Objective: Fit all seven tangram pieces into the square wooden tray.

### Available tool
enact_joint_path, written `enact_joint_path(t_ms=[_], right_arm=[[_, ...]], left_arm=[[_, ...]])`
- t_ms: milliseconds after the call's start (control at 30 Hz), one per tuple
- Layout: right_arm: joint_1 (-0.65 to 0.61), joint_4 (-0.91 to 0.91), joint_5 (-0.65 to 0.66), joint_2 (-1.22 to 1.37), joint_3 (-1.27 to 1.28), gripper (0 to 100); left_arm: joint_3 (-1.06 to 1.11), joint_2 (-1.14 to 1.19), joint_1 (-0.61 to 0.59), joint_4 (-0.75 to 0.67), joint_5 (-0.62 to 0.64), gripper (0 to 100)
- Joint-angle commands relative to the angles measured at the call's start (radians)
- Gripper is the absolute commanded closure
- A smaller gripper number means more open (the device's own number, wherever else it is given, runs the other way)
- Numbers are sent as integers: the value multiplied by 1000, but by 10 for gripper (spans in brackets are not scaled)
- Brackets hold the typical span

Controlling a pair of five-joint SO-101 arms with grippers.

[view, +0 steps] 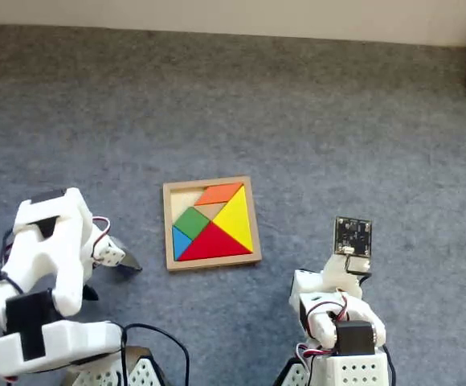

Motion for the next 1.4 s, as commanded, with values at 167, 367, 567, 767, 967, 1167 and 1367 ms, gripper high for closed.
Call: enact_joint_path(t_ms=[167,367,567,767,967,1167,1367], right_arm=[[13,7,-8,-12,136,989],[13,7,-8,-12,136,989],[13,7,-8,-12,136,989],[13,7,-8,-12,136,989],[13,7,-8,-12,136,989],[13,7,-8,-12,136,989],[13,7,-8,-12,136,989]], left_arm=[[-113,71,30,-23,98,681],[-154,76,31,-17,114,681],[-211,68,31,-15,114,681],[-292,68,31,84,114,712],[-312,76,31,91,114,938],[-305,77,65,94,114,994],[-306,76,165,95,169,994]])
